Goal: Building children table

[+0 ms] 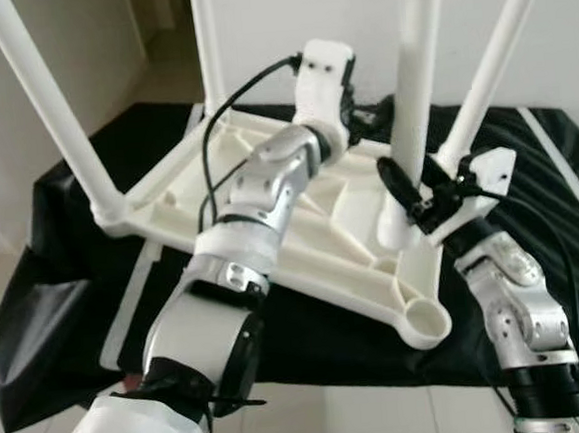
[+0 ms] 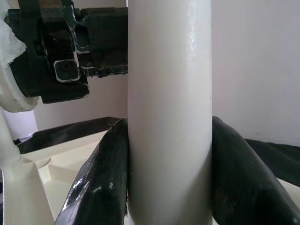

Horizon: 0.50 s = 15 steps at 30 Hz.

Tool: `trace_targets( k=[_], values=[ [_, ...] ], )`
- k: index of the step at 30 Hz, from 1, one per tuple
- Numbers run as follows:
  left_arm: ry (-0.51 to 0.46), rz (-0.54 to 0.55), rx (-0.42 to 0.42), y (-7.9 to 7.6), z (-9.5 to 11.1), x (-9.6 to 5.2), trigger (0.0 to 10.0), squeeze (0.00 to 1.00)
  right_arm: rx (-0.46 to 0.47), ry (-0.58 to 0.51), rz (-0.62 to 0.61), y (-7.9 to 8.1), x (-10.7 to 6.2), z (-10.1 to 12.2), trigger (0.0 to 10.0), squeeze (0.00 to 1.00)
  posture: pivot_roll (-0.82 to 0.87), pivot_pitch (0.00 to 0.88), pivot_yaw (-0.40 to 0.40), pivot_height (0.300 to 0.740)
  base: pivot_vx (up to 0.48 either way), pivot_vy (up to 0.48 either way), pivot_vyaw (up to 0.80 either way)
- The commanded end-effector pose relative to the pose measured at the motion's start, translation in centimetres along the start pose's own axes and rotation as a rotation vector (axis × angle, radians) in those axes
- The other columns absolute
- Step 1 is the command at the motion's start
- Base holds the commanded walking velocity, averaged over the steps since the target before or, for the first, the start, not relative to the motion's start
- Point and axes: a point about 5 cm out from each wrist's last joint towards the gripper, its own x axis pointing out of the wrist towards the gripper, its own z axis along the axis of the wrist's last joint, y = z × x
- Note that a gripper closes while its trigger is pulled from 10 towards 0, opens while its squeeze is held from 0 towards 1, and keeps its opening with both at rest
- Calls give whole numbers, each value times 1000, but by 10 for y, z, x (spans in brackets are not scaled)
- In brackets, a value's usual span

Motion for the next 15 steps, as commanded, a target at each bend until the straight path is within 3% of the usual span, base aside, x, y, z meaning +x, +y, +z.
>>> trace_targets(
  k=[1,3,15],
  values=[
    [-44,-208,14,-26,11,5,10000,0,19,67,-8,0,0,-13,10000,0,23,0,-48,740,0,0,0],
    [-53,-236,12,-33,13,5,10000,0,17,71,-10,0,2,-14,10000,0,23,0,-48,740,0,0,0],
    [-55,-262,10,-44,13,4,10000,0,16,94,-10,1,3,-17,10000,0,24,0,-50,740,0,0,0]
  ],
)
